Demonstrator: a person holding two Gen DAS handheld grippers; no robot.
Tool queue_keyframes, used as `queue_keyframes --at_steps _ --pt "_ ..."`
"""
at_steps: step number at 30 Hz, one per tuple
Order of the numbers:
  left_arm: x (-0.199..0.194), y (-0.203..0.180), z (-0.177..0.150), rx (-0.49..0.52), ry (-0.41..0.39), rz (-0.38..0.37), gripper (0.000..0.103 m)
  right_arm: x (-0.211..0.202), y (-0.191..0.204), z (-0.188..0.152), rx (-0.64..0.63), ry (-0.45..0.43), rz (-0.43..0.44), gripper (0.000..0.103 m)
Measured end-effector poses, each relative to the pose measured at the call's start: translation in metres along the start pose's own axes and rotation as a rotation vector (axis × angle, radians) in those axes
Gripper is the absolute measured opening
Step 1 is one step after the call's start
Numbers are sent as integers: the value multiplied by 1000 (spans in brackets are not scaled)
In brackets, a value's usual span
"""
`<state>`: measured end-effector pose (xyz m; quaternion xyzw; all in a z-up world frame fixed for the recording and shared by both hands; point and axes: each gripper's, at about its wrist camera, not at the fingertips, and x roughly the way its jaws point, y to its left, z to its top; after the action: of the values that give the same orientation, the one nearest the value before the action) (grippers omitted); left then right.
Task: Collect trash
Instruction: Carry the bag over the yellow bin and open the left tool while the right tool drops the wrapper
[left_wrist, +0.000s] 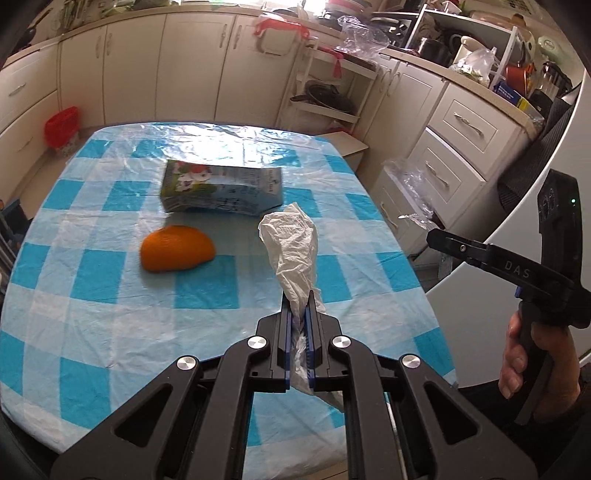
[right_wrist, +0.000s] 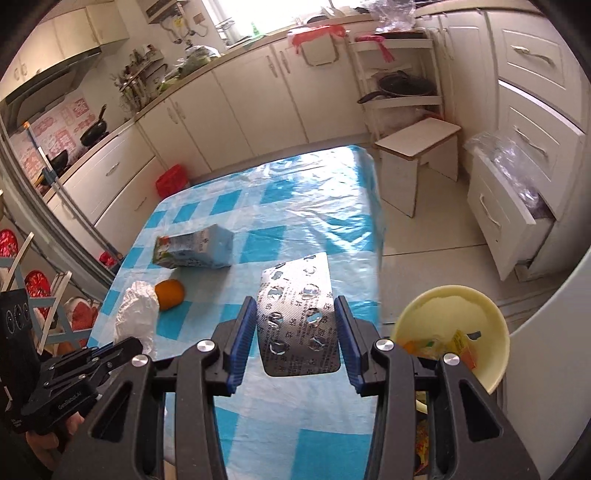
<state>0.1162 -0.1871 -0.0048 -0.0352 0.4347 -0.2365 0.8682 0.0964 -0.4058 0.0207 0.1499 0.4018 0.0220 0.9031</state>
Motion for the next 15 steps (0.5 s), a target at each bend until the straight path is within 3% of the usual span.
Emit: queue_keyframes --at_steps 5,11,13,15 --pt "25 -40 12 37 17 -62 6 8 -55 0 126 54 -94 43" --pt "53 -81 20 74 44 -107 6 37 -99 5 159 177 -213 43" --pt "62 -92 22 82 54 -113 6 49 -114 7 172 230 -247 60" --pt "71 -102 23 89 64 -116 6 51 -130 11 206 232 -256 62"
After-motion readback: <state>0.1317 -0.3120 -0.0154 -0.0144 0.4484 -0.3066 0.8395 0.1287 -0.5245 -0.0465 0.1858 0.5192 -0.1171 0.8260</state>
